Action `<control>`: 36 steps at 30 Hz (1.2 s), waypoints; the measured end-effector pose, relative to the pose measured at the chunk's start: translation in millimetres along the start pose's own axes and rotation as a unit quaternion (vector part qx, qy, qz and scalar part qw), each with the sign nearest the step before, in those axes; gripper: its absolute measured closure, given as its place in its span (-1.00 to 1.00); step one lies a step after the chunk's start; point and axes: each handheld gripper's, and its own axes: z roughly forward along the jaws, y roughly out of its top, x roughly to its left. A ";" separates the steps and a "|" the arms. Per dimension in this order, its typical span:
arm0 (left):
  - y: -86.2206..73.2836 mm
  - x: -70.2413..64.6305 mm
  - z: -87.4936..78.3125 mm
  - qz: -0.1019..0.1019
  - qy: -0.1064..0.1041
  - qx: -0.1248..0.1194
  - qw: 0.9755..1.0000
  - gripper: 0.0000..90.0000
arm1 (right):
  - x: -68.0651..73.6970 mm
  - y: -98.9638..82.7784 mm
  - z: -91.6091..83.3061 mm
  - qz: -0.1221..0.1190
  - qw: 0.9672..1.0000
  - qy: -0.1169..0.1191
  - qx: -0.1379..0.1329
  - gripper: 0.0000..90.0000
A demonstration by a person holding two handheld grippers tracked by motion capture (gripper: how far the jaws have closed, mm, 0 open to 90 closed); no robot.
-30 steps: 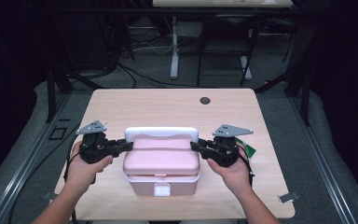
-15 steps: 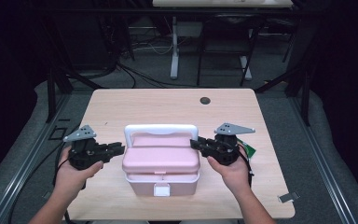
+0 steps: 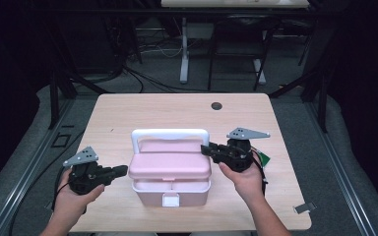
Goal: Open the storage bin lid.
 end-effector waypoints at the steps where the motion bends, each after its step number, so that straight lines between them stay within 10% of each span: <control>1: -1.0 -0.6 1.1 0.002 -0.002 0.001 1.000 0.98 | 0.0 0.0 0.0 0.000 1.000 0.000 0.000 0.66; 36: 1.6 -25.9 27.2 0.029 -0.034 0.020 0.999 0.99 | -1.8 -4.2 0.8 0.012 1.000 -0.003 0.000 0.60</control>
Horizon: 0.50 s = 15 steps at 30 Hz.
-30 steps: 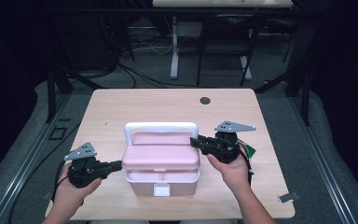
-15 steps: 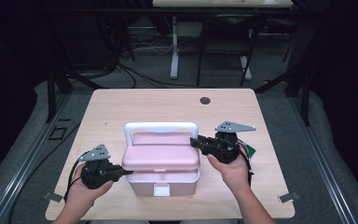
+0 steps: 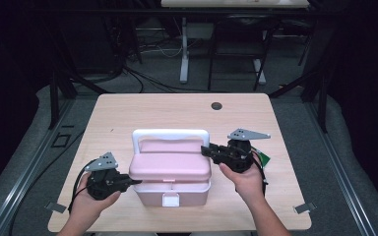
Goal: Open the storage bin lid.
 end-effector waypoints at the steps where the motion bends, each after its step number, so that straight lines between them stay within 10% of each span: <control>1: 0.0 0.0 0.0 0.000 0.000 0.000 1.000 0.99 | 0.0 0.0 0.0 0.000 1.000 0.000 0.000 0.60; 15: 9.0 0.3 -4.1 0.000 -0.001 -0.005 1.000 0.99 | 0.9 -2.5 -17.7 -0.010 1.000 -0.006 -0.021 0.54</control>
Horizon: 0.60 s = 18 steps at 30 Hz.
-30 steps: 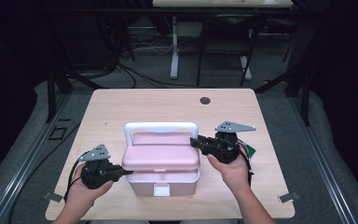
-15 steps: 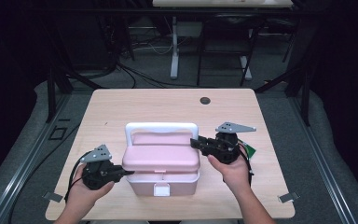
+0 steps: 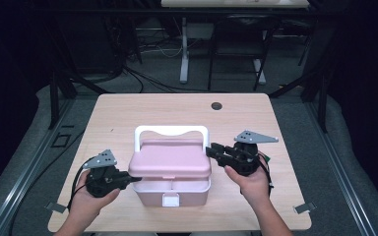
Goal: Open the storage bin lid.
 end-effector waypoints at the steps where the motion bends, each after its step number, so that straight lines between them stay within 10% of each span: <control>1: 1.2 0.2 -0.5 0.001 0.000 -0.001 1.000 0.99 | 0.9 0.1 -2.8 -0.001 1.000 -0.001 0.005 0.55; 18: 26.4 4.6 -8.0 -0.003 0.002 -0.015 1.000 0.98 | -0.4 -15.0 -27.2 0.002 1.000 -0.008 -0.005 0.64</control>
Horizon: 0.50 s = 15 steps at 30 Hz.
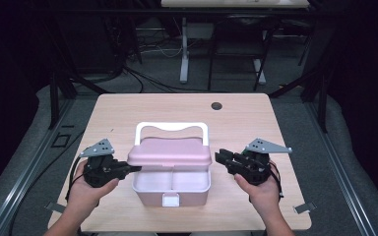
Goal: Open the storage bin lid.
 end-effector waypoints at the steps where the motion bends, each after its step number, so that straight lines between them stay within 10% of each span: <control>1: 1.4 0.7 -0.1 0.001 0.000 0.000 1.000 0.98 | 0.6 -2.1 0.8 0.001 1.000 -0.006 -0.002 0.66; 15: 20.6 6.8 -1.8 -0.005 0.009 -0.016 1.000 0.98 | 19.1 -33.4 24.5 -0.035 0.998 0.020 0.040 0.88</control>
